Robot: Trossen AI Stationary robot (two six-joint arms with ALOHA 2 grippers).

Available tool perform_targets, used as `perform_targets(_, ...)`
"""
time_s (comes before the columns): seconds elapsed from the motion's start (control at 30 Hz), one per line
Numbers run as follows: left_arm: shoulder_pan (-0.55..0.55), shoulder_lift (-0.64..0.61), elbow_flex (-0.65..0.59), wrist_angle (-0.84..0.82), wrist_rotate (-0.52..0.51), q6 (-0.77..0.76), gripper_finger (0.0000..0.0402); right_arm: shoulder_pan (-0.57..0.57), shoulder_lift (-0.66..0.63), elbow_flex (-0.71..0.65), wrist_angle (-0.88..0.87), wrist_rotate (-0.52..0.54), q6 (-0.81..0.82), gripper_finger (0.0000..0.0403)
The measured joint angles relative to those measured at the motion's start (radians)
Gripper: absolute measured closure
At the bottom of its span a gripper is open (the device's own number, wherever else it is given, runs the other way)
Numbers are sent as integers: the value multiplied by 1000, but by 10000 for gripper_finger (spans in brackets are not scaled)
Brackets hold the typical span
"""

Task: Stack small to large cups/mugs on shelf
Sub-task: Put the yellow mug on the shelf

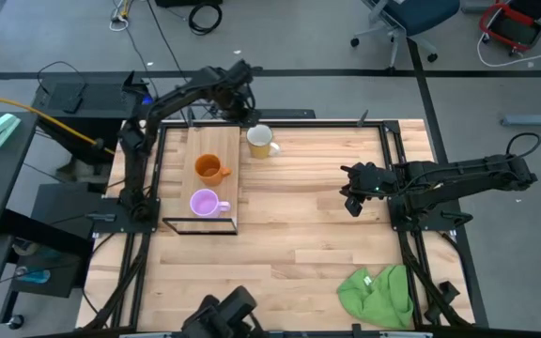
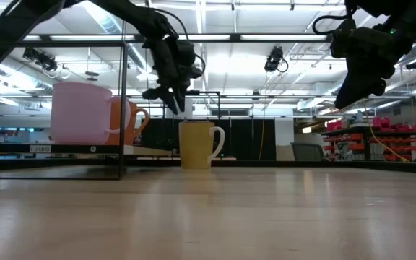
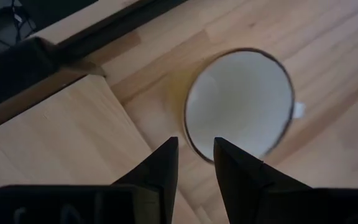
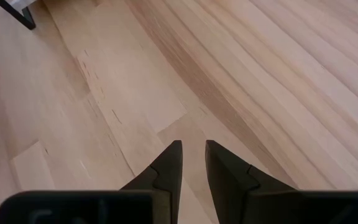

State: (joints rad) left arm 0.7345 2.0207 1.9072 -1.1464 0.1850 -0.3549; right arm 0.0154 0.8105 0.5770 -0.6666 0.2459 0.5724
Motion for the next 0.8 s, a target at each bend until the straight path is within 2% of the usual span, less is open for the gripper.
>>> perform_targets(0.23, -2, 26, -1, 46, -59, 47, 291, 0, 0, 0, 1, 0, -5, 325)
perform_targets(0.47, -21, 30, -1, 51, -60, 149, 291, 0, 0, 0, 1, 0, -8, 325)
perform_targets(0.8, -21, 61, -1, 54, -60, 152, 287, 0, 0, 0, 2, 0, -8, 325)
